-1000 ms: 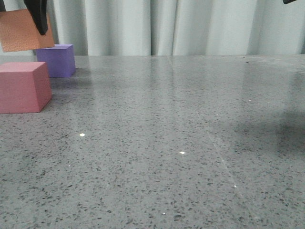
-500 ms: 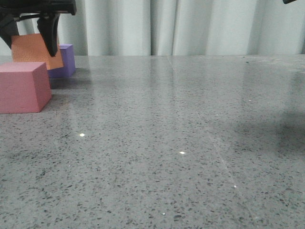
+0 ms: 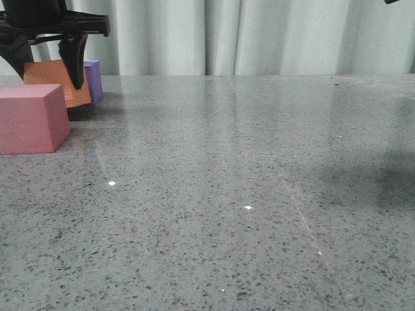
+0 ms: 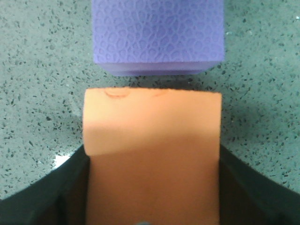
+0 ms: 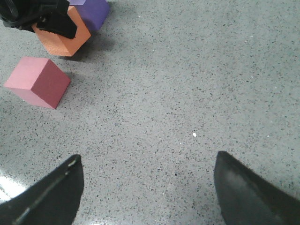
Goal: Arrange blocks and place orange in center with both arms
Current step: 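Lower the orange cube between the pink and purple cubes, then open the left gripper and raise it away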
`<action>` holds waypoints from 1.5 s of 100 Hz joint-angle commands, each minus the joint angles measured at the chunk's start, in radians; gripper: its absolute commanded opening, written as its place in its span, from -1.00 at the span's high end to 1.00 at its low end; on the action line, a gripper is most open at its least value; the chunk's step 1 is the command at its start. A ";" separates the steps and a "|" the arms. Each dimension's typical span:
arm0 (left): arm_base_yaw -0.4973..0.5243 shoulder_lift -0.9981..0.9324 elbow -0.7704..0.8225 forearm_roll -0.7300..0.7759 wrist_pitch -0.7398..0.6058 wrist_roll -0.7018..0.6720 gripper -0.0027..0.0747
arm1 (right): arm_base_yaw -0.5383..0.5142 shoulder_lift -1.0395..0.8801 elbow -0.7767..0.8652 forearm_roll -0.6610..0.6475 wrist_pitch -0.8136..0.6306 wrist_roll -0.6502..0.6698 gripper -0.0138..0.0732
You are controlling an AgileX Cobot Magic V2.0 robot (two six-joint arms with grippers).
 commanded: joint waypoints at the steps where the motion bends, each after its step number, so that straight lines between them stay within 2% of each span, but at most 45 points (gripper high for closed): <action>1: 0.002 -0.050 -0.025 -0.001 -0.027 -0.009 0.51 | 0.000 -0.018 -0.027 -0.008 -0.071 -0.008 -0.63; 19: 0.002 -0.050 -0.025 -0.015 -0.025 -0.009 0.44 | 0.000 -0.018 -0.027 -0.008 -0.071 -0.008 -0.63; 38: 0.002 -0.050 -0.025 -0.020 -0.025 -0.009 0.03 | 0.000 -0.018 -0.027 -0.008 -0.070 -0.008 -0.63; 52: 0.002 -0.050 -0.025 -0.020 -0.022 -0.009 -0.12 | 0.000 -0.018 -0.027 -0.008 -0.070 -0.008 -0.63; 63: 0.002 -0.050 -0.025 -0.020 -0.021 -0.009 -0.19 | 0.000 -0.018 -0.027 -0.008 -0.070 -0.008 -0.63; 96: 0.002 -0.050 -0.025 0.008 -0.008 -0.009 -0.22 | 0.000 -0.018 -0.027 -0.008 -0.070 -0.008 -0.63; 118: 0.002 -0.050 -0.025 0.008 -0.008 -0.009 -0.65 | 0.000 -0.018 -0.027 -0.008 -0.071 -0.008 -0.63; 150: 0.000 -0.082 -0.027 0.008 -0.037 -0.005 -0.65 | 0.000 -0.018 -0.027 -0.008 -0.072 -0.008 -0.63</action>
